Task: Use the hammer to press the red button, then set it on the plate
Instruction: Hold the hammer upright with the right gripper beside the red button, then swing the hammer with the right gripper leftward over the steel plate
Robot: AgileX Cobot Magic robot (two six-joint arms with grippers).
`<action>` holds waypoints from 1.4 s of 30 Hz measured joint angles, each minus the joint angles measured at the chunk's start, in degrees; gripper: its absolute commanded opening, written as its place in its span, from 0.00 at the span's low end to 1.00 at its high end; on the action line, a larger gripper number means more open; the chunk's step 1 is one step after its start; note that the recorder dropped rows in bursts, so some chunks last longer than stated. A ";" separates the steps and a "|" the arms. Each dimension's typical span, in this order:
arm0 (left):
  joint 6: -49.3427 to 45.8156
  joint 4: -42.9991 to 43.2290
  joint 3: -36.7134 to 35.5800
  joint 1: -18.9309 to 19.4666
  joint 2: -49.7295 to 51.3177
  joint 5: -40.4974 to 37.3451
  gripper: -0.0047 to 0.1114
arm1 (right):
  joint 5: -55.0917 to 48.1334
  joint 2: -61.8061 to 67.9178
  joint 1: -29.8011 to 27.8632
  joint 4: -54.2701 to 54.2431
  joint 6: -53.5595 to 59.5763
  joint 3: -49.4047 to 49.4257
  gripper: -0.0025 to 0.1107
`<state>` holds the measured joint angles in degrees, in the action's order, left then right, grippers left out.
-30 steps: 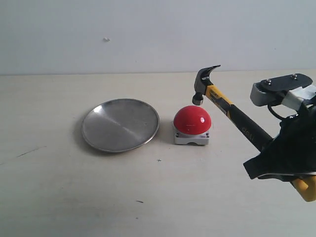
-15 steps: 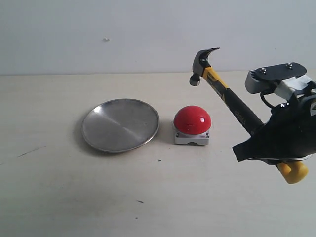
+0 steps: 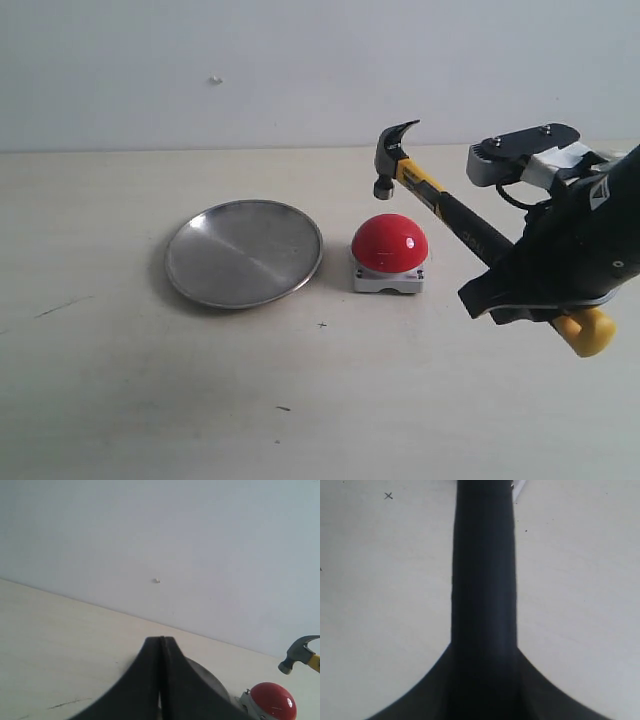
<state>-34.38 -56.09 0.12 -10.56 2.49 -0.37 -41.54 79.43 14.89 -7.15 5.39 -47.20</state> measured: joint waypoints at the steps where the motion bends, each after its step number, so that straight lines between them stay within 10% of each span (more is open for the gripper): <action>1: 0.00 0.00 0.00 0.00 0.00 0.00 0.04 | -0.29 0.00 0.00 0.00 0.00 -0.09 0.02; 25: 0.00 0.00 0.00 0.00 0.00 0.00 0.04 | -6.59 -8.98 0.00 2.82 -0.51 -10.73 0.02; 34: 0.00 0.11 0.00 0.00 0.00 -0.11 0.04 | -2.66 4.78 0.00 2.09 -1.85 2.93 0.02; 42: 0.00 0.11 0.00 0.00 0.00 -0.11 0.04 | 3.95 -3.33 0.00 -28.97 15.15 1.34 0.02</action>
<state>-34.38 -55.97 0.12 -10.56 2.49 -0.49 -37.59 76.10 14.89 -36.11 20.54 -45.87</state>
